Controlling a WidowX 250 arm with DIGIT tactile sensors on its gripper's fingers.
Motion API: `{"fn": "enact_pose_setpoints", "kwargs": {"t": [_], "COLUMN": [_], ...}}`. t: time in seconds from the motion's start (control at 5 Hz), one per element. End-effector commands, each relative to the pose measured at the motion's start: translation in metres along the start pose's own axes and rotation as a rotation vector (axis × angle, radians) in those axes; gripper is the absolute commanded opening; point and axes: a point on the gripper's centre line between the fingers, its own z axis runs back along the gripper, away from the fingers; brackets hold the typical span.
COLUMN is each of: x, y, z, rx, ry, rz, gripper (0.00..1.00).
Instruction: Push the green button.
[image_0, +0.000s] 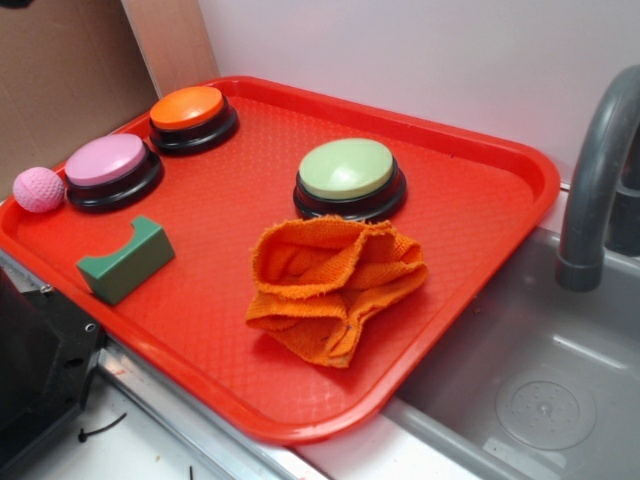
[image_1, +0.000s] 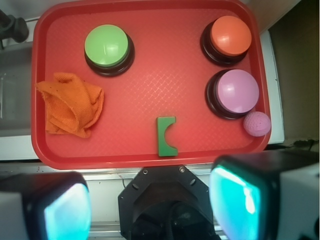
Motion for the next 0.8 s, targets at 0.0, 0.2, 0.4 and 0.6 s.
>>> {"fn": "enact_pose_setpoints", "kwargs": {"t": [0.0,0.2,0.4,0.6], "x": [0.0,0.045,0.045,0.045], "y": [0.0,-0.035,-0.035,-0.035], "z": [0.0,-0.055,-0.055,-0.055], "rx": [0.0,0.043,0.043,0.043], "ry": [0.0,-0.086,-0.086,-0.086], "rz": [0.0,-0.254,-0.254,-0.254], "gripper": [1.0,1.0,1.0,1.0]}}
